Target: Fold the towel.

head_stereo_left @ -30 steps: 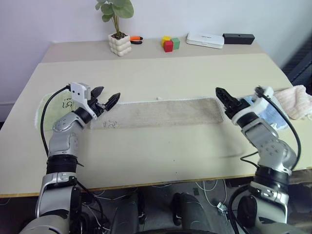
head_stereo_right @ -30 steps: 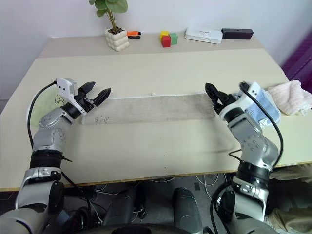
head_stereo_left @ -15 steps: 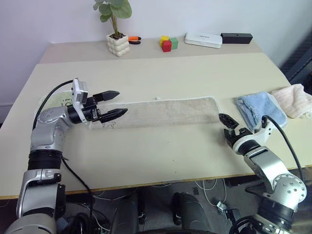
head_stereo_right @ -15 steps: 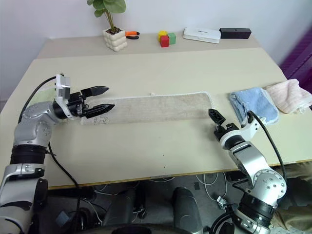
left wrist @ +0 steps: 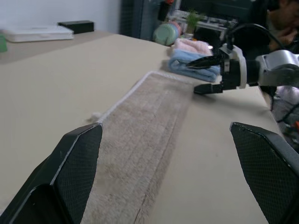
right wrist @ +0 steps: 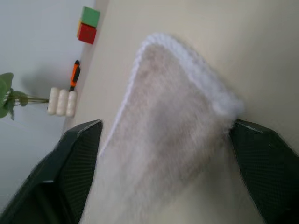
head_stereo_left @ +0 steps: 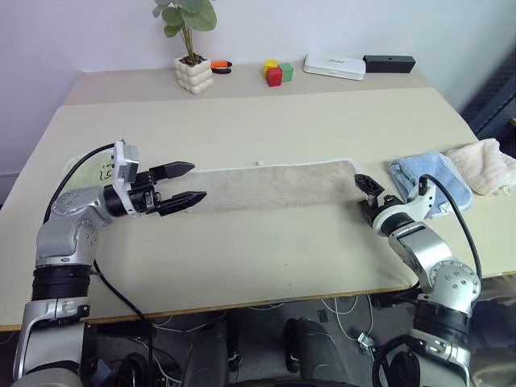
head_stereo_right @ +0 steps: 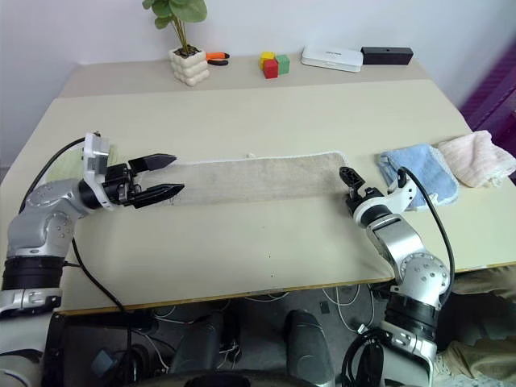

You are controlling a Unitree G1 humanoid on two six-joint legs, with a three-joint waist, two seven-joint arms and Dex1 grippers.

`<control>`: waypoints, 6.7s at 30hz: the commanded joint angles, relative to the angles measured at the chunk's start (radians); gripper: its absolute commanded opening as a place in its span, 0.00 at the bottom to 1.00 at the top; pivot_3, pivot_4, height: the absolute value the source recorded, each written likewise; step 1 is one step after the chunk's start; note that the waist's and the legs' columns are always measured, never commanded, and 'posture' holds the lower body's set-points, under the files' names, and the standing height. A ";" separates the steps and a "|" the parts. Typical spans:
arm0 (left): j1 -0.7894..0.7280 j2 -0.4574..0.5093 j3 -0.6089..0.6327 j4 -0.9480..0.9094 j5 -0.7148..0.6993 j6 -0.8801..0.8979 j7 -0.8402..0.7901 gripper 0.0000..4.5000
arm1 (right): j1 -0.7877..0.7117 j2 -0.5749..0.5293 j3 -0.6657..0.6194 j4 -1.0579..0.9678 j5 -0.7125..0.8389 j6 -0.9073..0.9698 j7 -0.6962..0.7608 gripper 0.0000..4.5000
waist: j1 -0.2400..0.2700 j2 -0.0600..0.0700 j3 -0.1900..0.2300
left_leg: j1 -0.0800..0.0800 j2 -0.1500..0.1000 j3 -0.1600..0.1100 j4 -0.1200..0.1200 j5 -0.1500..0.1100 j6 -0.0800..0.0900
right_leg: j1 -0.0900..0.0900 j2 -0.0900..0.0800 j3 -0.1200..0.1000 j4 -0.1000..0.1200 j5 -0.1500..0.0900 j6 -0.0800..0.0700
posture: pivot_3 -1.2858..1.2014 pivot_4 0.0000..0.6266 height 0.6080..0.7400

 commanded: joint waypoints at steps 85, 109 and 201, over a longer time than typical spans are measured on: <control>0.154 -0.031 0.070 -0.194 -0.099 0.016 0.168 1.00 | -0.286 -0.017 0.581 0.134 -1.013 -0.230 0.907 0.37 | -0.010 -0.004 -0.002 | -0.008 -0.001 0.006 -0.002 0.001 -0.003 | -0.008 0.000 0.000 -0.005 0.001 0.000 | 0.52 0.24 1.00; 0.571 -0.237 0.251 -0.581 -0.669 0.448 0.789 1.00 | -0.316 -0.044 0.613 0.193 -1.165 -0.502 0.976 0.99 | -0.013 -0.004 -0.002 | -0.003 0.001 0.002 -0.002 0.000 -0.003 | -0.006 -0.001 0.000 0.001 0.000 -0.002 | 0.52 0.24 1.00; 0.412 -0.617 0.166 -0.677 -1.024 0.162 1.912 0.99 | -0.243 -0.400 0.456 -0.003 -0.889 -0.438 1.393 1.00 | 0.026 -0.004 -0.001 | -0.003 -0.001 -0.003 -0.001 -0.003 0.000 | 0.003 0.000 -0.004 -0.013 0.001 -0.007 | 0.52 0.24 1.00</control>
